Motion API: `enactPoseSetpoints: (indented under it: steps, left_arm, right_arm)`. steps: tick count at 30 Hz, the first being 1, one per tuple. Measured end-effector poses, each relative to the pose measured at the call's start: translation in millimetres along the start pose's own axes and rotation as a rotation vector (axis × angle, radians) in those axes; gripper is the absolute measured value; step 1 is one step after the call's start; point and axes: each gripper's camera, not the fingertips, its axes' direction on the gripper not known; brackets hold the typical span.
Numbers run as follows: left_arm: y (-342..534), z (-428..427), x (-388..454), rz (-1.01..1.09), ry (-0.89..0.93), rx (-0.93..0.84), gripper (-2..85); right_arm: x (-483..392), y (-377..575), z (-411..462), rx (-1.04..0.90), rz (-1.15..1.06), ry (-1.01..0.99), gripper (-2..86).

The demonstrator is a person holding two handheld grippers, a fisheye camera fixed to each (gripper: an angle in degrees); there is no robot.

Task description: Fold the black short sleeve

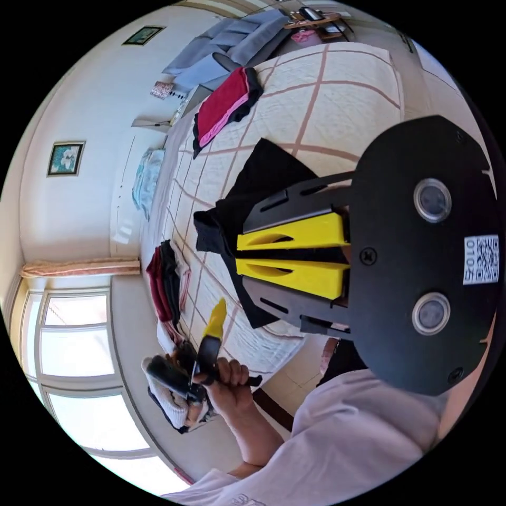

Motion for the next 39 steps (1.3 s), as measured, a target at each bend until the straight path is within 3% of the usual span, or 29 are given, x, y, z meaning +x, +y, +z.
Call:
enactPoseSetpoints:
  steps: [5, 13, 16, 20, 27, 31, 34, 36, 39]
  left_arm:
    - [11.0, 30.3, -12.5, -0.077, 0.177, -0.038, 10.8]
    - [42.1, 25.3, -22.9, -0.123, 0.155, -0.050, 3.3]
    - [49.4, 18.2, -21.1, -0.092, 0.127, -0.067, 1.9]
    - [56.6, 21.8, -23.5, -0.115, 0.156, -0.062, 0.9]
    - [46.0, 19.3, -8.2, -0.039, 0.145, -0.102, 0.6]
    - [6.8, -46.9, -14.0, 0.026, 0.068, 0.054, 0.6]
    - [-20.2, -117.5, -5.5, 0.077, -0.064, 0.200, 0.7]
    - [-22.6, -155.4, 7.1, 0.121, -0.119, 0.279, 0.7]
    - [-2.6, -201.5, 15.5, 0.058, -0.264, 0.358, 1.0]
  right_arm:
    - [-41.7, 30.6, 9.6, -0.052, -0.091, -0.055, 4.6]
    - [-33.8, 51.7, -5.3, -0.024, -0.039, -0.166, 4.9]
    - [-20.1, 51.1, -31.9, 0.088, 0.050, -0.077, 10.2]
    - [-13.1, 32.1, -17.8, -0.015, 0.027, 0.093, 15.6]
    - [28.2, -4.9, 22.6, -0.182, 0.063, 0.116, 4.6]
    - [109.9, -34.5, -32.4, -0.100, 0.255, 0.223, 4.2]
    - [169.1, -38.3, -84.5, -0.059, 0.378, 0.183, 4.2]
    - [188.4, -12.9, -124.8, 0.059, 0.473, 0.228, 4.2]
    - [214.8, 41.5, -130.8, 0.042, 0.671, 0.255, 4.5]
